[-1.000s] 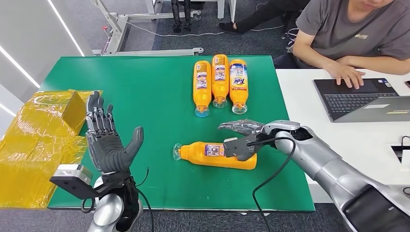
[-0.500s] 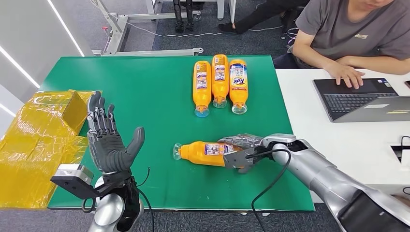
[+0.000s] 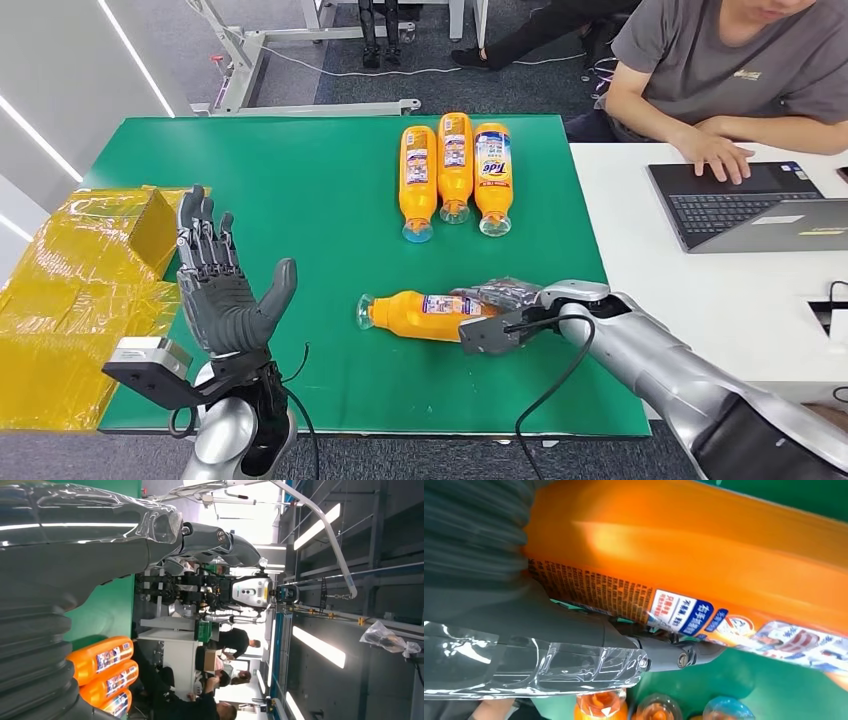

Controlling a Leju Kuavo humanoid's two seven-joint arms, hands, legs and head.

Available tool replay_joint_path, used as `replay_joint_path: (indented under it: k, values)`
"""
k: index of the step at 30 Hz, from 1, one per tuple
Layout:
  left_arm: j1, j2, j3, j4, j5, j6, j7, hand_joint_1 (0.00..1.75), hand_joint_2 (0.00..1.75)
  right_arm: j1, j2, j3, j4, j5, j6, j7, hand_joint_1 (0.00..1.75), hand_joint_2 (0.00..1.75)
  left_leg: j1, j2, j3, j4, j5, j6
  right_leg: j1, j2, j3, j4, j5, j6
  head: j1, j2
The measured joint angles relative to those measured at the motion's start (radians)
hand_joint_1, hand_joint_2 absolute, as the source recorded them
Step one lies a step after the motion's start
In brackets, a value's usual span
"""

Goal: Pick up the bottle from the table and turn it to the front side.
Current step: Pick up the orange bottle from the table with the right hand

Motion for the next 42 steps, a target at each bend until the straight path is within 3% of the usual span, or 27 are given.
replay_joint_path:
  k: [7,10,13,17,22,26,33,42]
  values:
    - [0.0,0.001,0.0,0.0,-0.005,0.018,0.0,0.0,1.75,0.011,0.016,0.001,0.004,-0.029,-0.154,0.013,1.75,1.75,0.0,0.0,0.0,0.0,0.0,0.0,0.0,0.0,0.0,0.0,0.0,0.0,0.0,0.0]
    - [0.002,0.001,0.0,0.0,-0.014,0.03,0.0,0.0,1.75,0.035,0.03,-0.027,0.002,-0.056,-0.293,0.033,1.75,1.75,0.0,0.0,0.0,0.0,0.0,0.0,0.0,0.0,0.0,0.0,0.0,0.0,0.0,0.0]
    - [0.005,0.001,0.0,0.0,-0.018,0.047,0.0,0.0,1.75,0.087,0.046,-0.09,-0.025,-0.095,-0.499,0.034,1.75,1.75,0.0,-0.001,0.0,0.0,0.0,0.0,0.0,-0.001,0.0,0.0,0.0,0.0,0.0,0.0]
    - [0.011,0.004,0.0,0.0,-0.016,0.07,0.0,0.0,1.75,0.195,0.062,-0.216,-0.129,-0.176,-0.791,-0.065,1.75,1.75,0.0,-0.002,-0.001,0.0,0.0,0.0,0.0,-0.002,0.0,0.0,-0.001,0.0,0.0,0.0]
    - [0.011,0.006,0.0,0.0,-0.008,0.078,0.0,0.0,1.75,0.325,0.101,-0.348,-0.271,-0.26,-0.951,-0.203,1.75,1.75,0.0,-0.002,-0.001,-0.001,0.0,0.0,0.0,-0.002,0.0,0.0,-0.001,0.0,0.0,0.0]
    - [0.011,0.006,0.0,0.0,-0.008,0.08,0.0,0.0,1.75,0.408,0.145,-0.419,-0.349,-0.233,-0.996,-0.267,1.75,1.75,0.0,-0.001,-0.001,-0.001,0.0,0.0,0.0,-0.001,0.0,0.0,-0.001,0.0,0.0,0.0]
    - [0.02,0.007,0.0,0.002,0.009,0.013,0.0,0.0,1.75,0.469,0.177,-0.445,-0.41,-0.24,-0.995,-0.251,1.75,1.75,0.0,-0.001,-0.001,-0.001,0.0,0.0,0.0,-0.001,0.0,0.0,-0.001,0.0,0.0,0.0]
    - [0.033,0.01,-0.001,0.095,0.028,-0.126,0.0,0.0,1.75,0.471,0.179,-0.41,-0.434,-0.184,-0.85,-0.194,1.75,1.75,0.0,-0.001,-0.001,-0.001,0.0,0.0,0.0,-0.001,0.0,0.0,-0.001,0.0,0.0,0.0]
